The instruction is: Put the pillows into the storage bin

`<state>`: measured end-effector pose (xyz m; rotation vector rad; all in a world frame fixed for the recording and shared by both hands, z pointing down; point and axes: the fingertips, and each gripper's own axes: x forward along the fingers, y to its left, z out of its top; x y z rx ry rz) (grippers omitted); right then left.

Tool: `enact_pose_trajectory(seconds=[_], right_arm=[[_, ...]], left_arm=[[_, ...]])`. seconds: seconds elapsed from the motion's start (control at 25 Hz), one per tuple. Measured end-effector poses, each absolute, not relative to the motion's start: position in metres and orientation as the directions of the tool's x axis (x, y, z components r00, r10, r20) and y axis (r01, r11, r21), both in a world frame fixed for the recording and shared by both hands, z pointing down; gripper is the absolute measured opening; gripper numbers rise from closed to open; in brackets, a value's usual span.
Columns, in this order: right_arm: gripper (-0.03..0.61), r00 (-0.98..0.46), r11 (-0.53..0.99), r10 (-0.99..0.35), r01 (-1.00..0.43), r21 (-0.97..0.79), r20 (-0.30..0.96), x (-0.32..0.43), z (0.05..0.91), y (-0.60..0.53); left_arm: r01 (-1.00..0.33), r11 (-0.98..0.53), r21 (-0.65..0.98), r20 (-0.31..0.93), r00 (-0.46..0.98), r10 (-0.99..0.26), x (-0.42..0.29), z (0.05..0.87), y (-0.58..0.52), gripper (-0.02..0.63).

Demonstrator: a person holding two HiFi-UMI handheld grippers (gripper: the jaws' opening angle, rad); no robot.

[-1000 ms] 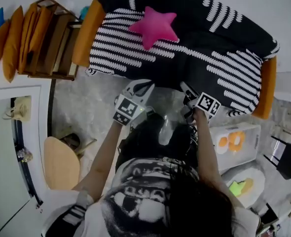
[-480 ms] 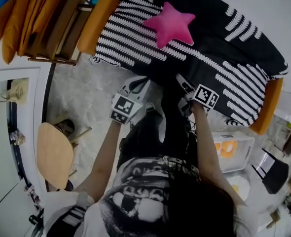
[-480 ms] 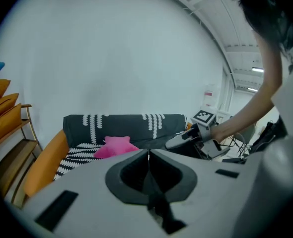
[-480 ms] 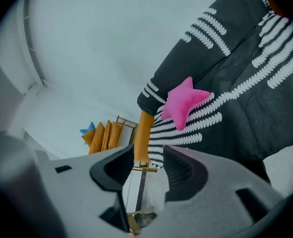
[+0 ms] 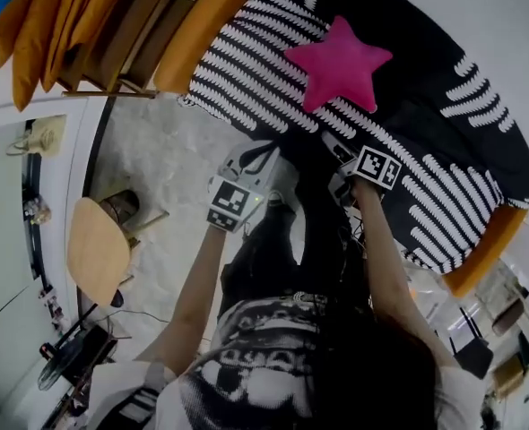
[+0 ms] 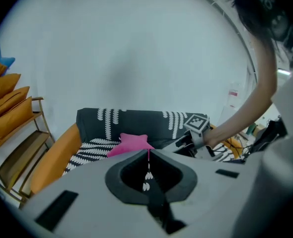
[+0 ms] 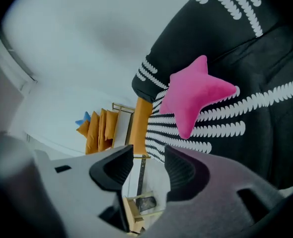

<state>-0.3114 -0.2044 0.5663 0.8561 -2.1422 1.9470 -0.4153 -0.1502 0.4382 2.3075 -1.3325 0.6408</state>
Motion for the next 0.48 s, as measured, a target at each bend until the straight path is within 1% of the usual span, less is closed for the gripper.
enact_pose_trajectory(seconds=[0.16,0.28,0.48], right_arm=[[0.195,-0.847,-0.003,-0.206,-0.501,-0.866,0.49,-0.327,0.61,-0.232],[0.229,-0.838,0.004,-0.126,-0.536,-0.844,0.531,-0.338,0.642,-0.246],[0.289,-0.812,-0.033,-0.088,-0.576,-0.817,0.577,-0.35,0.691,-0.27]], left_arm=[[-0.909,-0.403,0.107,0.597,0.383,-0.705,-0.418,0.454,-0.185,0.006],[-0.919,-0.381,0.098,0.613,0.357,-0.705,-0.421,0.467,-0.209,0.006],[-0.942,-0.318,0.113,0.635,0.314,-0.706,-0.43,0.481,-0.234,0.006]])
